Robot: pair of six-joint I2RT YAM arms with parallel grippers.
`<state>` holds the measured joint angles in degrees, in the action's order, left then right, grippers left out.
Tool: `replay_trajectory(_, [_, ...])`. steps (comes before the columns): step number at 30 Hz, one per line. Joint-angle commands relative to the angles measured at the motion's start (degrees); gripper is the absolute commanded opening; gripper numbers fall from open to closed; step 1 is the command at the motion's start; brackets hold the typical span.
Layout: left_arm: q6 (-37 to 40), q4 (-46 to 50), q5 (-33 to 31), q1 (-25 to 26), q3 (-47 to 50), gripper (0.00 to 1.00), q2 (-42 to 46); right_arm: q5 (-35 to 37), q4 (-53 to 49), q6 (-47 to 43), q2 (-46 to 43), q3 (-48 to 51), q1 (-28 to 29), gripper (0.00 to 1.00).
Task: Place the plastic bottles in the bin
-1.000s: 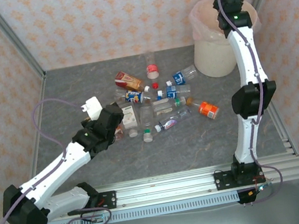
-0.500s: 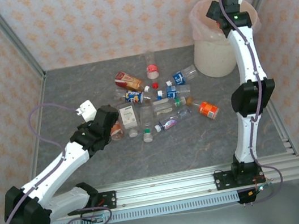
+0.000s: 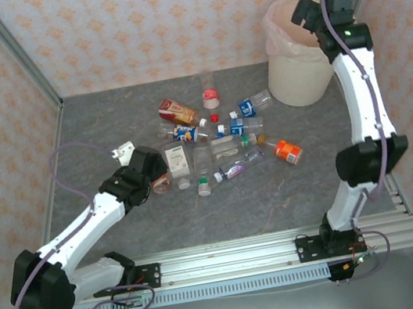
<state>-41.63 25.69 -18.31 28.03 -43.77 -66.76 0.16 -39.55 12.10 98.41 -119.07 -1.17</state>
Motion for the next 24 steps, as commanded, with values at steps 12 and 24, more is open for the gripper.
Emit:
replay_trajectory(12, [4.3,2.7,14.0,-3.5,-1.6,0.94,-8.5,-29.5,28.6,10.1,-37.8,48.0,1.2,0.99])
replay_trajectory(24, [7.6,2.3,17.5,-6.7,-3.4,0.72,-15.6,-33.5,26.8,4.1,-42.2,55.7,5.6,0.99])
